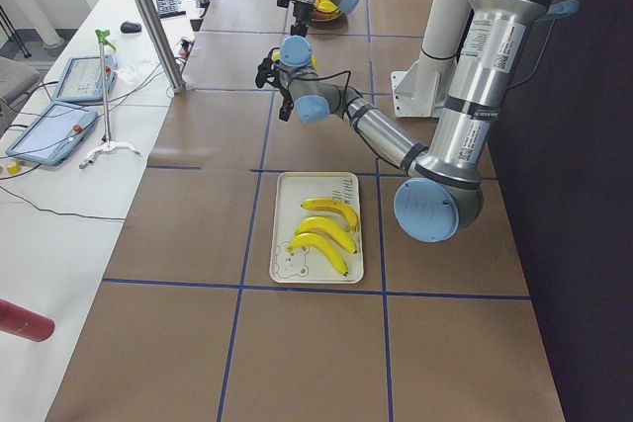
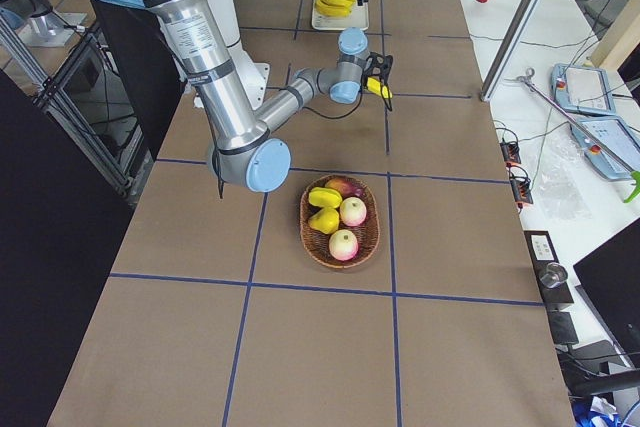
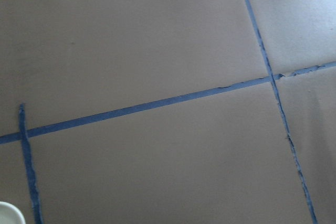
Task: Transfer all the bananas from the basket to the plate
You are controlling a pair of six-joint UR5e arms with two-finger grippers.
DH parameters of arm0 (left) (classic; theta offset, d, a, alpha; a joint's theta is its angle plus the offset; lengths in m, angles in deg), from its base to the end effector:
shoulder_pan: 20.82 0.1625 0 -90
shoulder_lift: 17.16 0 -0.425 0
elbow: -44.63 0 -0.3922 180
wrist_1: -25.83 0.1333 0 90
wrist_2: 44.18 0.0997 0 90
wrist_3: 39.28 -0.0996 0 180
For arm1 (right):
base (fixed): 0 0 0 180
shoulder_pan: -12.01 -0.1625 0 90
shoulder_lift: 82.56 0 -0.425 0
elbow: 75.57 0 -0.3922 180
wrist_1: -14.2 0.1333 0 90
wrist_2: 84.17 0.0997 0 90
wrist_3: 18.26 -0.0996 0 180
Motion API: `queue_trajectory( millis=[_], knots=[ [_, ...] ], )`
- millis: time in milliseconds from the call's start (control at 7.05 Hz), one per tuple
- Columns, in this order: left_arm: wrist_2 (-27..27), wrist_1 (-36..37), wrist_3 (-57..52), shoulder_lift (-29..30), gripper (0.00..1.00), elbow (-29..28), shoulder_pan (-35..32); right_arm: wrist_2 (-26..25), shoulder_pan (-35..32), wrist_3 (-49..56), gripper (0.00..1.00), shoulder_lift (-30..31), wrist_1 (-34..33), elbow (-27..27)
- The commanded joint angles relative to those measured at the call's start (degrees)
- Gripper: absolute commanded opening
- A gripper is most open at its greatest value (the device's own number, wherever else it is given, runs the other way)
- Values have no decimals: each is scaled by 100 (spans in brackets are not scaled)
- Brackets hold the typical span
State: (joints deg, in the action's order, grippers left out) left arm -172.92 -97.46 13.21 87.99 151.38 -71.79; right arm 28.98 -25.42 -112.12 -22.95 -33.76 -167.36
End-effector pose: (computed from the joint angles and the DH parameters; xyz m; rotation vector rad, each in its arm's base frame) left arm 0.2952 -0.4769 0.3076 0.3299 1.1946 0.1801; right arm -0.4686 -0.4772 0.2492 0.0379 -1.3258 0.3512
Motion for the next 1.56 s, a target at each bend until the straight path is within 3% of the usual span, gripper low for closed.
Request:
queue_trajectory(
  millis=[0,425,709,1276,1418],
  knots=[
    [-11,-903,373,6,100,-22,148,-4,244,-455,5,-116,610,12],
    [-2,-1924,911,6,100,-49,543,-266,447,-1308,5,-160,1245,20],
    [-2,-2188,1820,102,100,21,710,-469,526,-1712,5,-247,1272,12],
    [33,-2726,1923,322,100,-84,1088,-592,666,-1900,5,-441,1333,-32],
    [68,-2744,2071,348,100,-75,1080,-845,858,-1900,6,-398,1734,11]
  ],
)
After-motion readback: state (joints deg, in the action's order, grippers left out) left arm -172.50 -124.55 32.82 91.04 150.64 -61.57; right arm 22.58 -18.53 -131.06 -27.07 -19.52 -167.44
